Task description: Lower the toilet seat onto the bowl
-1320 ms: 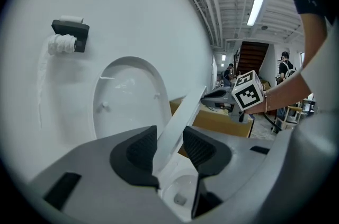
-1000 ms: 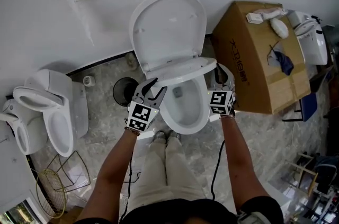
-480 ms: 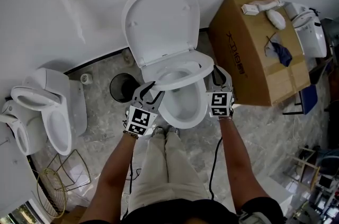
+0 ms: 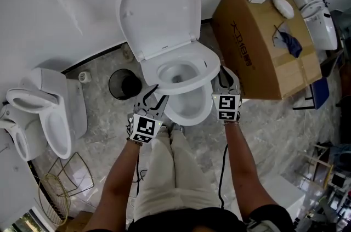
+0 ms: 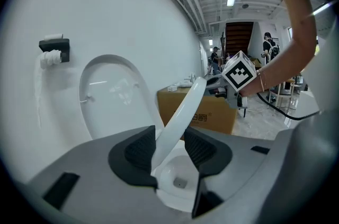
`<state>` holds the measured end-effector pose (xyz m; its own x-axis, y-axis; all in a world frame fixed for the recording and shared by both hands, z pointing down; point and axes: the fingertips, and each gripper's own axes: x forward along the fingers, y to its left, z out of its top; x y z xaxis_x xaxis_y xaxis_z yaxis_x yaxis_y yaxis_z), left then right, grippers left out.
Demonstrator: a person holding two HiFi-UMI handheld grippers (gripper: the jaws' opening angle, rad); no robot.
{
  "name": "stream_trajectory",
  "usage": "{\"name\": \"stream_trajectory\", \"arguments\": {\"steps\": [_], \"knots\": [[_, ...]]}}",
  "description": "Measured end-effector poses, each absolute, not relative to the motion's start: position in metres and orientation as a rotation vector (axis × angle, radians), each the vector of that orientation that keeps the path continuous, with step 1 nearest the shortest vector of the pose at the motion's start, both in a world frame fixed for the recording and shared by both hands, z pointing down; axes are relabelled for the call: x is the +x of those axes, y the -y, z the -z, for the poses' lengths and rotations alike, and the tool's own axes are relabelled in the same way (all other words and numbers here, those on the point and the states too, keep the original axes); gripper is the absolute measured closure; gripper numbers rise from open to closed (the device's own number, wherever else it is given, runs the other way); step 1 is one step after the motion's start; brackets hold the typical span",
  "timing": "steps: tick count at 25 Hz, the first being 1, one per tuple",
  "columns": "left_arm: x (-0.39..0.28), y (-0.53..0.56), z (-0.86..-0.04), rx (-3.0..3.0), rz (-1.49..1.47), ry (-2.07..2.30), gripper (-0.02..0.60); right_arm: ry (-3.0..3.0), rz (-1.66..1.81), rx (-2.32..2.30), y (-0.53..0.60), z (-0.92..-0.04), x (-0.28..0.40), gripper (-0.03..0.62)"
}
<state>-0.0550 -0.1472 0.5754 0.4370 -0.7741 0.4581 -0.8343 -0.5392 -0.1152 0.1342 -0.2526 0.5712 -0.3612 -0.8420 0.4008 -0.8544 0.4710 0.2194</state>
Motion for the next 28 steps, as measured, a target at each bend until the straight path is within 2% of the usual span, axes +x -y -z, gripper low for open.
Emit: {"name": "stream_trajectory", "arguments": {"steps": [28], "knots": [[-0.028, 0.096, -0.620, 2.641, -0.875, 1.363, 0.410, 2.195, -0.101, 1.423, 0.202, -0.618, 0.161, 0.542]]}}
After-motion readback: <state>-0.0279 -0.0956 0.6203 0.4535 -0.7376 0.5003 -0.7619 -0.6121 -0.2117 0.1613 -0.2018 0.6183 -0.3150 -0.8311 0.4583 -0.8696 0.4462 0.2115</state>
